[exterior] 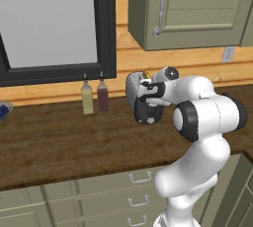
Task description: Start the toaster. Once the lever pops up, take the bread to the plate on the dining counter.
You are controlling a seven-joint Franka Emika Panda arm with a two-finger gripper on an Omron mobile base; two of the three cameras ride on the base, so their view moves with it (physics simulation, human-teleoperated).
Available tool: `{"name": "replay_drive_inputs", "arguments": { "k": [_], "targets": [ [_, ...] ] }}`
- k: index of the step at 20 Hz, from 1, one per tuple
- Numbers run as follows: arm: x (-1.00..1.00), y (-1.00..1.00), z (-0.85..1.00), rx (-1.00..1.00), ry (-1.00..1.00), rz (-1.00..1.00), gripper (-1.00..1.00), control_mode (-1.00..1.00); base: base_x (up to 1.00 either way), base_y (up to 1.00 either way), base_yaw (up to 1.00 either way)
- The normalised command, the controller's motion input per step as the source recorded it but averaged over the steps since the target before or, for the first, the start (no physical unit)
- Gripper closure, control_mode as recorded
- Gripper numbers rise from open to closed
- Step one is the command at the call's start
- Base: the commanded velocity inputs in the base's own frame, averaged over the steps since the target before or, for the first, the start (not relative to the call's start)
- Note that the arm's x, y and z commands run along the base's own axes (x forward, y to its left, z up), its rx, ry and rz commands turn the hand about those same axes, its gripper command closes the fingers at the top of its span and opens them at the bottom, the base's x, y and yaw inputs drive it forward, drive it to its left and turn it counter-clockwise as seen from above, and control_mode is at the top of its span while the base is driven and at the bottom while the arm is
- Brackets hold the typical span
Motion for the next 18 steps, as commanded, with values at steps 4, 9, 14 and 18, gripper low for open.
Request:
{"name": "replay_drive_inputs", "arguments": {
  "k": [4,9,14,18],
  "targets": [
    [0.00,0.00,0.00,0.00,0.00,0.00,-1.00,-1.00,0.00,0.00,0.00],
    [0.00,0.00,0.00,0.00,0.00,0.00,-1.00,-1.00,0.00,0.00,0.00],
    [0.00,0.00,0.00,0.00,0.00,0.00,-1.00,-1.00,0.00,0.00,0.00],
    [0.00,0.00,0.00,0.00,0.00,0.00,-1.00,-1.00,0.00,0.00,0.00]
  ]
}}
